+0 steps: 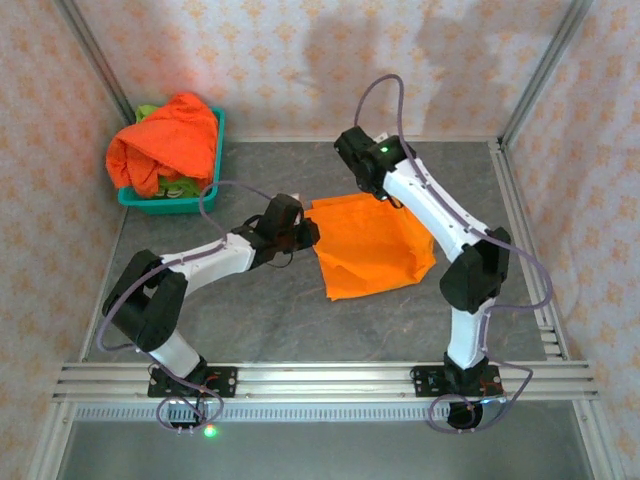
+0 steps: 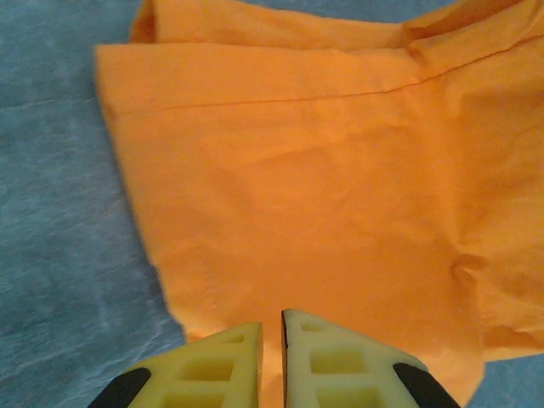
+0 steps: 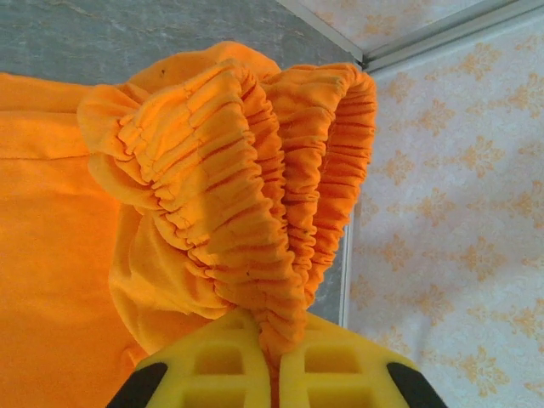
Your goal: Fold and stack the shorts
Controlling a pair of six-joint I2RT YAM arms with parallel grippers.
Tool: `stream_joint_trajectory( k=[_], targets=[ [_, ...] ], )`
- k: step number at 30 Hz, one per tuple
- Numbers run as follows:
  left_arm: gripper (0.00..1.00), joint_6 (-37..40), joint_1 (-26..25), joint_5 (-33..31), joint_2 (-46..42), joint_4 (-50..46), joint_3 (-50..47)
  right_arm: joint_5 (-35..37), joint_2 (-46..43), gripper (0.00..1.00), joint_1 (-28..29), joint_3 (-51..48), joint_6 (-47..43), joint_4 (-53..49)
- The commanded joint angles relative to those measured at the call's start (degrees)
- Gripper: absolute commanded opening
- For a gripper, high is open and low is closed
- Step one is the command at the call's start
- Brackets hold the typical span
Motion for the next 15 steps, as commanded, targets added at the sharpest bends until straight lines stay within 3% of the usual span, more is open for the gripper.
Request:
stream_joint_trajectory(
  k=[1,15],
  targets=[
    [0.13,-1.0,0.4,-1.4,0.1,0.6,-2.6,4.1,0.8,0.00,1.9,3.3,3.1,-3.9],
    [0.06,-5.3,0.0,1.8,9.9,6.3,-2.3,0.5,6.3,0.00,6.9,6.2,9.6,-7.6]
  ],
)
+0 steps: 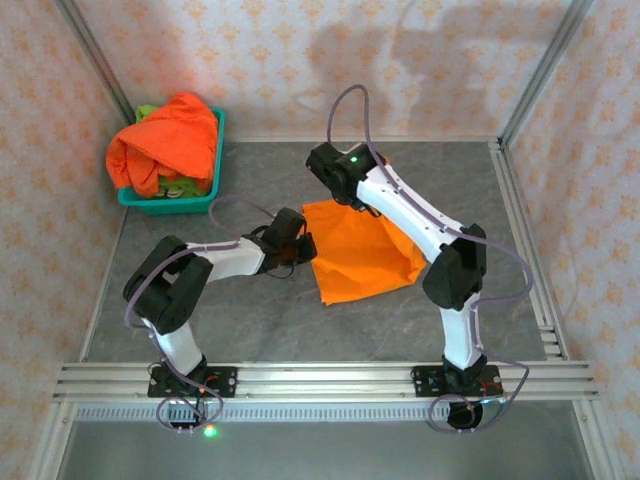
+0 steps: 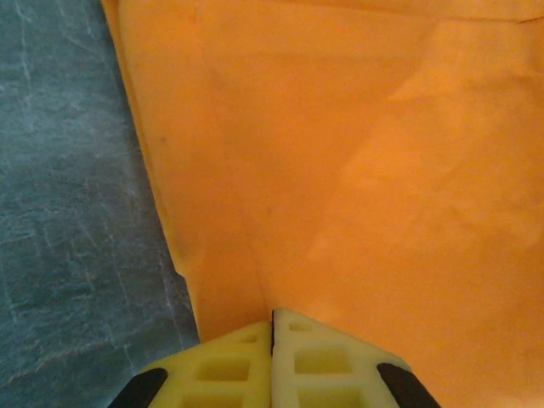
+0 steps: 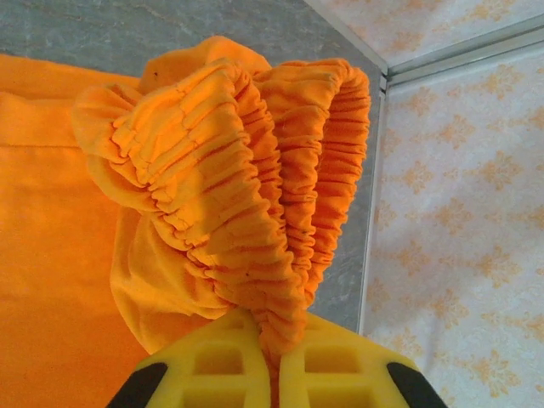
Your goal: Fold and stack the shorts
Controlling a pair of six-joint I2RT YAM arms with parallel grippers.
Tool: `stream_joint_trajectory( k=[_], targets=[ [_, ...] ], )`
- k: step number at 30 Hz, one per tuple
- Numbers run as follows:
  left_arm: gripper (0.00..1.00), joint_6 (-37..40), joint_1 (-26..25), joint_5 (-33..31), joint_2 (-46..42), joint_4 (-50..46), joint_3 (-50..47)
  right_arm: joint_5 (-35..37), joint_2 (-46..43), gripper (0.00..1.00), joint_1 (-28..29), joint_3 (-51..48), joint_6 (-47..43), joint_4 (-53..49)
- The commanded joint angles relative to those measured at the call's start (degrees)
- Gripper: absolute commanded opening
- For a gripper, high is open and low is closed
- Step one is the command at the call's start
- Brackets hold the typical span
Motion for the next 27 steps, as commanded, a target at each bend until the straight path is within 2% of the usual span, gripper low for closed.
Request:
stream_joint_trajectory(
  k=[1,11,22,27],
  targets=[
    [0.06,-1.2,-0.2,0.5,2.0,2.1,0.9,-1.0,1.0,0.00,0.6,2.3,3.7,-2.4],
    [0.04,-2.4,-0.8,0.9,5.7,3.7,0.9,-11.5,3.1,0.00,1.8,2.8,9.3,-1.2],
    [0.04,-3.4,-1.6,1.0,6.8,4.8,1.1,-25.5,5.5,0.00,1.8,-1.1,14.1,5.9],
    [0.05,-3.9,-1.6,0.9,6.6,5.5,0.8,-29.7,6.4,0.06,1.8,-4.6,15.5,9.8]
  ],
)
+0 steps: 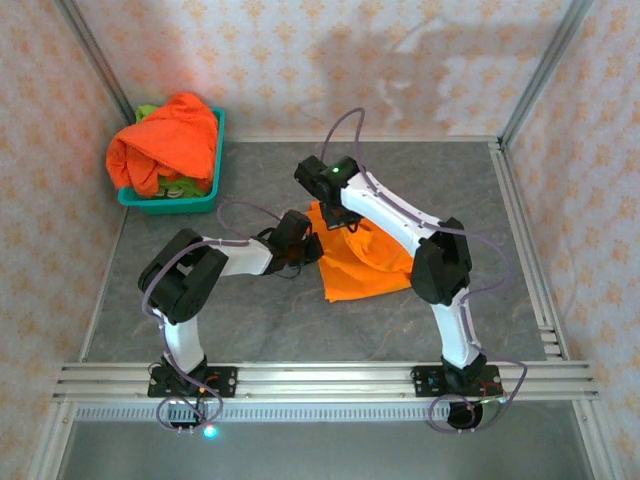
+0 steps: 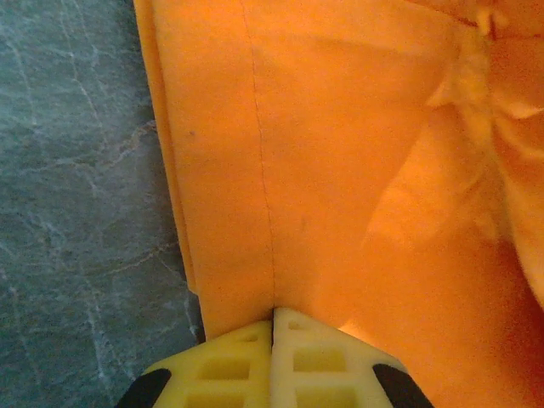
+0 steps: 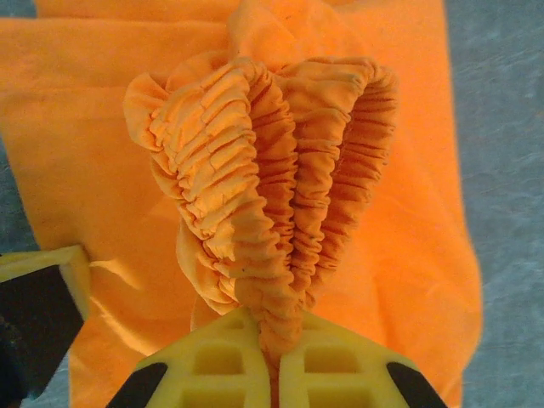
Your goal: Fold and stack the shorts
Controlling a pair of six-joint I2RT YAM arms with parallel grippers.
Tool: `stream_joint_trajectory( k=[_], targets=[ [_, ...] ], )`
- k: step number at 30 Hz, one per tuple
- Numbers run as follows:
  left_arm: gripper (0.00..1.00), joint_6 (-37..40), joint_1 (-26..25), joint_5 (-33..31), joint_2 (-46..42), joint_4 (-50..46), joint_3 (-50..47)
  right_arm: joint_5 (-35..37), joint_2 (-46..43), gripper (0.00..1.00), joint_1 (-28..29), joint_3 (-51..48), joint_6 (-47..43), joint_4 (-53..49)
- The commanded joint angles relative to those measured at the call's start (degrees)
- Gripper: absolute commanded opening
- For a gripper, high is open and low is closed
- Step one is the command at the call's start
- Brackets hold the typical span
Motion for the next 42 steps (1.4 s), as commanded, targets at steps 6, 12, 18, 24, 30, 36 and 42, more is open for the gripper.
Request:
stream_joint_trajectory(
  k=[6,12,18,24,30,36,42],
  targets=[
    [0.12,-1.9,-0.8,-6.1,-5.1,0.2,-4.0,-12.0,1.0,0.25,0.2,-2.2,2.7,6.9],
    [0.43,-1.8,-0.6,-16.1,-18.7,-4.2,-10.5,-23.9,-7.0,0.58,-2.8,-4.3,4.3,13.8],
    [0.87,1.4,0.3,-16.3,-32.9,-7.0,-13.7,-32.0,-23.4,0.79,-8.1,-21.3,11.0,30.7],
    [0.97,2.4,0.6,-6.1,-33.7,-9.3,-4.8,-33.2,-30.8,0.91,-11.4,-34.4,13.6,37.2],
    [1.00,-7.7,0.5,4.5,-25.2,1.4,-1.1,-38.3,-36.0,0.91,-19.3,-47.9,20.3,45.6],
    [1.00,-14.4,-1.4,7.5,-17.7,9.5,1.1,-43.8,-38.1,0.91,-27.4,-57.8,25.2,53.3],
    [1.00,-18.8,-3.2,7.9,-11.3,15.1,1.9,-47.2,-34.7,0.90,-30.5,-63.7,27.4,58.4]
  ],
)
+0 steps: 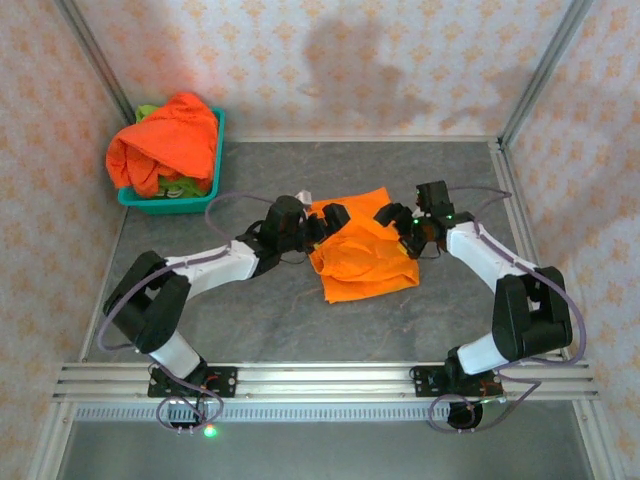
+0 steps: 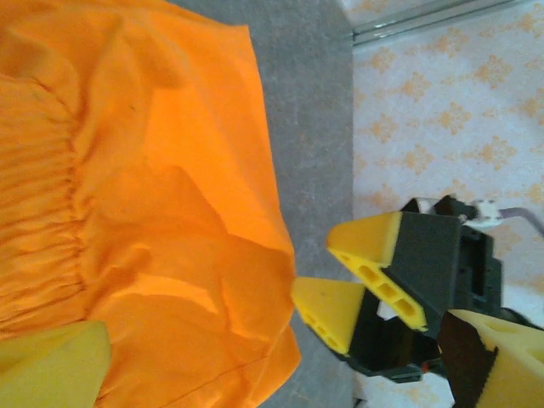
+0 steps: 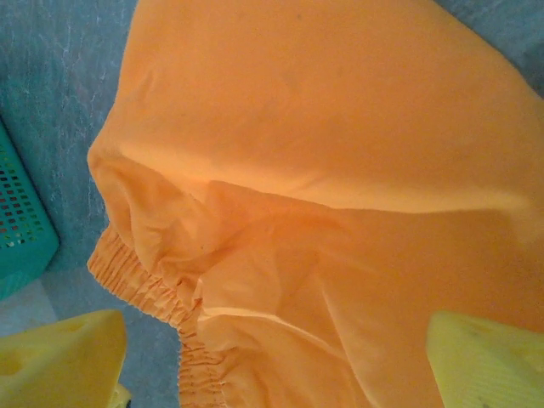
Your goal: Fold and stack the shorts
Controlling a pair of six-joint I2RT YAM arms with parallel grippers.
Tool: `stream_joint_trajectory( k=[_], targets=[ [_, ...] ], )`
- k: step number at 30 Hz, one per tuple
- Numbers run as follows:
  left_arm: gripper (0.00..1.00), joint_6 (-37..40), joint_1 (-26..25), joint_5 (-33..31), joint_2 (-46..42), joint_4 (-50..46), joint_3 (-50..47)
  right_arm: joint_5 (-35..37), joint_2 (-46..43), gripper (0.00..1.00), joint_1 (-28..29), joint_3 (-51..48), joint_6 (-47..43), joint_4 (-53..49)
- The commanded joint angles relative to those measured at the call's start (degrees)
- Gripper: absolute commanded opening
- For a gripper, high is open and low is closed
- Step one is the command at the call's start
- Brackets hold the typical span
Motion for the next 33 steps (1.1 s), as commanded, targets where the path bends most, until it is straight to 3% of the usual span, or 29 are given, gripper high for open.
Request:
stream_joint_trajectory(
  k=[1,10,19,26,28,33],
  targets=[
    [1.00,-4.2,-0.9,1.6,2.5,6.8,1.5,-3.1,1.6,0.90,-0.5,-2.7,2.6,5.7],
    [1.00,-5.0,-1.7,-0.6,5.8,11.1,-8.8,-2.1,1.5,0.89,-0.6,-9.9,1.3,6.5],
    [1.00,-1.9,-1.2,-3.9,1.5,7.8,-15.5,-3.0,-1.3,0.92,-1.2,-12.5,-1.3,3.7],
    [1.00,5.9,-1.0,-3.9,-8.7,-8.8,-3.2,-3.0,-12.0,0.96,-1.2,-11.3,-2.1,0.4],
    [1.00,6.8,-0.8,-2.9,-8.6,-11.4,1.4,-2.4,-14.7,1.00,-1.2,-10.8,-2.1,-0.6],
    [1.00,6.5,-0.3,0.2,-2.2,-12.4,10.8,-3.0,-16.1,1.00,-1.2,-11.1,-0.5,-0.4]
  ],
)
